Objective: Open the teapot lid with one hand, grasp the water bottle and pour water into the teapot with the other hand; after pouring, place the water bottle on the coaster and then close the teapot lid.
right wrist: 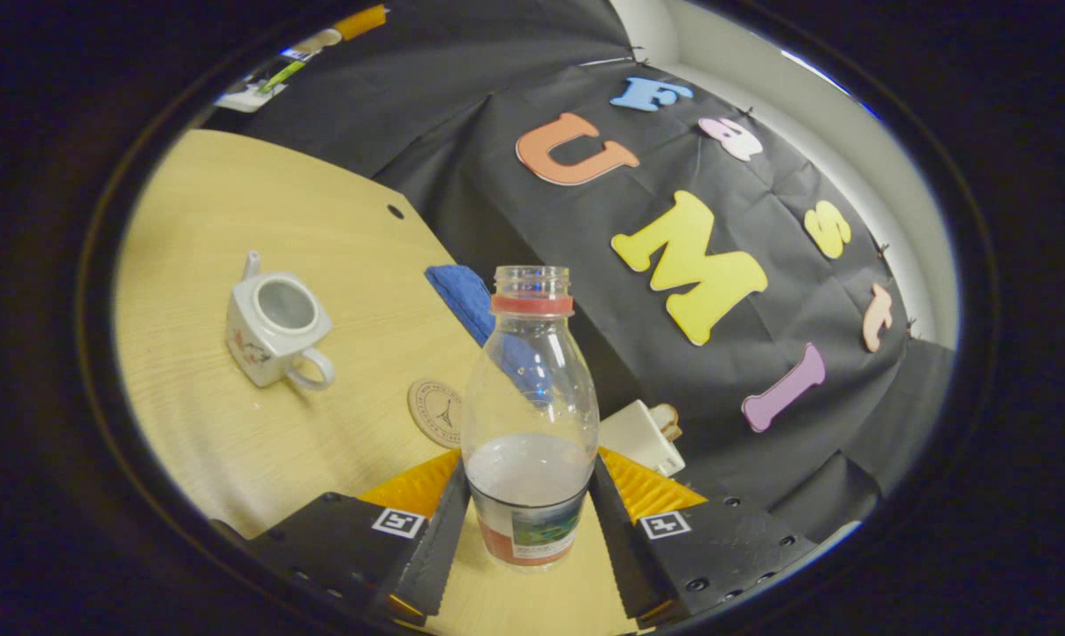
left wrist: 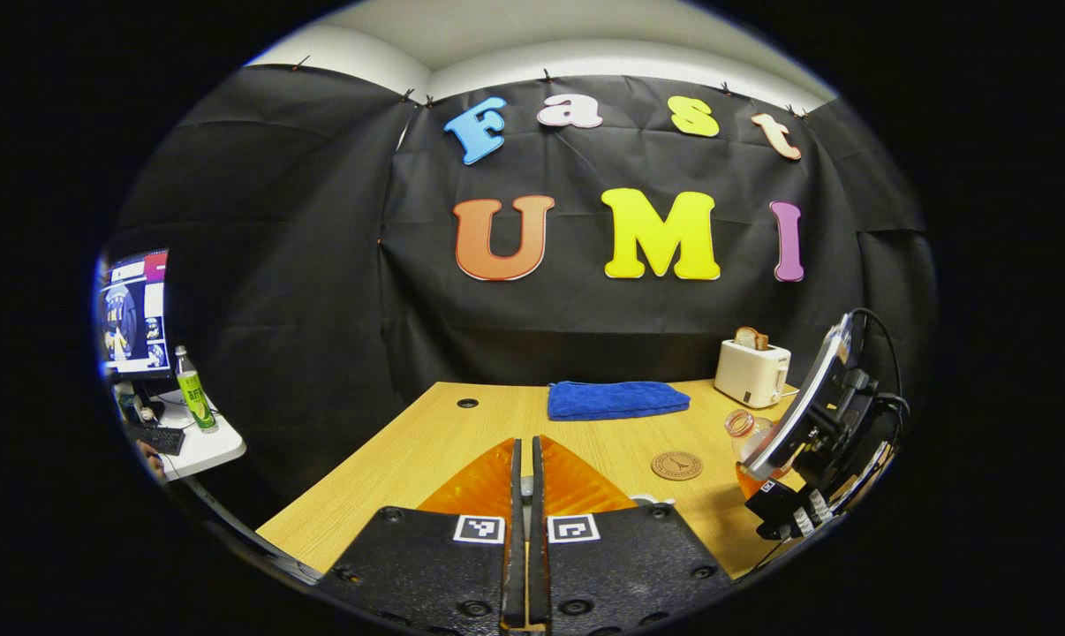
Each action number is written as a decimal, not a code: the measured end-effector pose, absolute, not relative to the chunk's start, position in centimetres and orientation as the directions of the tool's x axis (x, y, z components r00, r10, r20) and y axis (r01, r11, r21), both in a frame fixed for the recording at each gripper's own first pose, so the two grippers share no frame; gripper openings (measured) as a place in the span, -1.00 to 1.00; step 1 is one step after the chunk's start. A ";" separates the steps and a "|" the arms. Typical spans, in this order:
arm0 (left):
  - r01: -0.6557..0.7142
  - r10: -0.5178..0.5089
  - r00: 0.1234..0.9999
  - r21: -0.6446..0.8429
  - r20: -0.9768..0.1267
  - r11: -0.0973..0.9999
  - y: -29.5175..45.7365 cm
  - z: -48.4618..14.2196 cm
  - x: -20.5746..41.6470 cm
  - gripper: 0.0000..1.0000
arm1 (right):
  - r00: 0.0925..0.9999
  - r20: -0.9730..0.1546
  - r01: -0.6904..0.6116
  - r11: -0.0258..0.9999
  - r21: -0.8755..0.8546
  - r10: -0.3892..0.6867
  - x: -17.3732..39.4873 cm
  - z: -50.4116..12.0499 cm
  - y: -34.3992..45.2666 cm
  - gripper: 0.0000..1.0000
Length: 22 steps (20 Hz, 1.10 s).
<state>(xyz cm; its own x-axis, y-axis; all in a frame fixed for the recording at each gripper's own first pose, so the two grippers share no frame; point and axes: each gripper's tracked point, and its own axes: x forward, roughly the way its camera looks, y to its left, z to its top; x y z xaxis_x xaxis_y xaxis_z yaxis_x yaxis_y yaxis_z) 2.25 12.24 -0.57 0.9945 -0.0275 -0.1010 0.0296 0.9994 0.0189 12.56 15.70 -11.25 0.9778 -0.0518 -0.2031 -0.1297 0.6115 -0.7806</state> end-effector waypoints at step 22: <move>0.046 -0.044 0.993 0.017 -0.113 0.999 12.9 -1.2 2.5 -0.92 | 0.999 -0.032 -0.033 -0.010 -0.999 -0.007 13.4 -10.7 20.1 0.49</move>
